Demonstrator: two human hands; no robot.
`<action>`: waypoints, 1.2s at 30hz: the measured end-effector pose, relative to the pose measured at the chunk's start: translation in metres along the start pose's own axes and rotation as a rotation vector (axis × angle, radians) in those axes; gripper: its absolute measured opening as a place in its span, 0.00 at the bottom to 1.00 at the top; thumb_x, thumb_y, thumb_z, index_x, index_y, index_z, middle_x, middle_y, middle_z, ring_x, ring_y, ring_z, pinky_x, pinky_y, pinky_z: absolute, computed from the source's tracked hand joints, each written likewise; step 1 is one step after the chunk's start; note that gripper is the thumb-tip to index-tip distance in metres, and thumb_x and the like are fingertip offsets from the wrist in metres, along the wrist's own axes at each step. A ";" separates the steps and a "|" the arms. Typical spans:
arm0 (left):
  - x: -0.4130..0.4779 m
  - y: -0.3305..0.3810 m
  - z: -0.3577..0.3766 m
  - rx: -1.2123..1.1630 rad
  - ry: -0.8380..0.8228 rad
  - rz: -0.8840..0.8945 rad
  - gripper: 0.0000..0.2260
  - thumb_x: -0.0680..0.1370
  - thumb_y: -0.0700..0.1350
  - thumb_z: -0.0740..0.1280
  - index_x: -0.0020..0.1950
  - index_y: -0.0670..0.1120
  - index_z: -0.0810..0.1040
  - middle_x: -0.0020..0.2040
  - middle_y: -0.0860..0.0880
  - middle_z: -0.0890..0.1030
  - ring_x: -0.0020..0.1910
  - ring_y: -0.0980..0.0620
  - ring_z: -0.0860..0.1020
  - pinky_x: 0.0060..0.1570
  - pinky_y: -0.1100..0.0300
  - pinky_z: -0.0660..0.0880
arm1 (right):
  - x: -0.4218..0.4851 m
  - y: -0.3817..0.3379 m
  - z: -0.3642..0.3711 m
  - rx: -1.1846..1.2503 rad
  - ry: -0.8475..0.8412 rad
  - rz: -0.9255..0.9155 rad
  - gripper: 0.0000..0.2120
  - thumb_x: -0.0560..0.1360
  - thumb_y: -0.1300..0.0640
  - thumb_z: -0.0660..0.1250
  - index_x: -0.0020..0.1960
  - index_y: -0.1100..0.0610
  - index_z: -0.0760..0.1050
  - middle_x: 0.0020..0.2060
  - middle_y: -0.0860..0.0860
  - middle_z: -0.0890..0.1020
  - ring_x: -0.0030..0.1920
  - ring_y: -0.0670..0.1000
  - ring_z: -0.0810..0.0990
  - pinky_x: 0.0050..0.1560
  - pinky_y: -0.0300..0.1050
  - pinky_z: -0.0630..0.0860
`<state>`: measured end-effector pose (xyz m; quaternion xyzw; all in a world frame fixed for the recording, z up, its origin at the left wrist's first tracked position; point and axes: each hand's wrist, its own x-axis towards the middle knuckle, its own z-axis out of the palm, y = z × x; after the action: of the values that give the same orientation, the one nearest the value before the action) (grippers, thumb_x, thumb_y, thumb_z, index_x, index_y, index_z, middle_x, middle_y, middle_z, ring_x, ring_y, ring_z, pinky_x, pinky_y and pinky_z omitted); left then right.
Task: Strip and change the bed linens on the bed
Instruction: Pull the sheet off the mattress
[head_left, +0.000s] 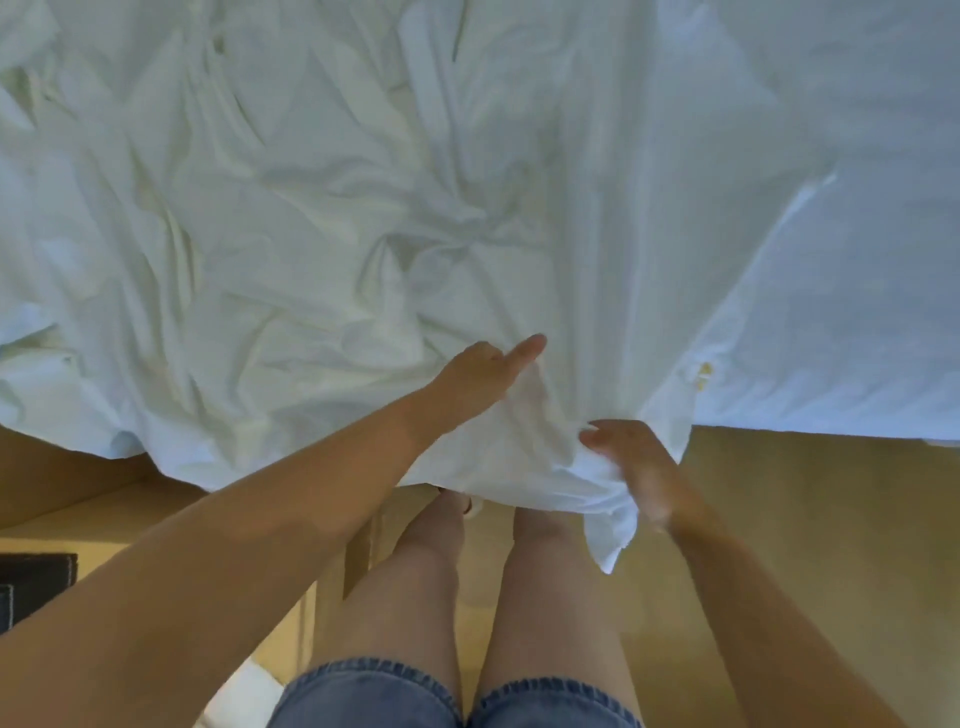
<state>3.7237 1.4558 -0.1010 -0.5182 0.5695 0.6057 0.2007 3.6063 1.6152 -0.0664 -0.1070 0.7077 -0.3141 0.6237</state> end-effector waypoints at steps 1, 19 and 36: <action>0.000 0.014 0.013 -0.113 -0.005 -0.040 0.28 0.75 0.66 0.60 0.55 0.41 0.75 0.47 0.48 0.79 0.43 0.51 0.78 0.39 0.60 0.74 | -0.002 -0.005 0.007 -0.072 -0.141 0.001 0.14 0.64 0.46 0.67 0.27 0.52 0.66 0.26 0.49 0.67 0.30 0.46 0.66 0.34 0.36 0.62; -0.122 0.140 0.185 0.826 0.133 0.493 0.18 0.83 0.49 0.53 0.34 0.45 0.66 0.32 0.48 0.71 0.36 0.46 0.71 0.37 0.53 0.66 | -0.105 0.072 -0.185 -0.113 0.452 -0.231 0.06 0.75 0.62 0.62 0.45 0.52 0.72 0.37 0.45 0.74 0.36 0.42 0.72 0.35 0.35 0.66; -0.086 0.311 0.437 1.129 -0.254 0.639 0.14 0.81 0.47 0.54 0.36 0.46 0.63 0.32 0.50 0.67 0.29 0.54 0.64 0.30 0.61 0.58 | -0.244 0.183 -0.449 0.060 0.849 -0.093 0.07 0.77 0.56 0.62 0.45 0.44 0.73 0.40 0.43 0.78 0.39 0.43 0.77 0.35 0.39 0.71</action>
<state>3.3233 1.7936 0.0410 -0.0635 0.8971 0.3003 0.3177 3.2727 2.0302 0.0377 0.0180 0.8866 -0.3785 0.2652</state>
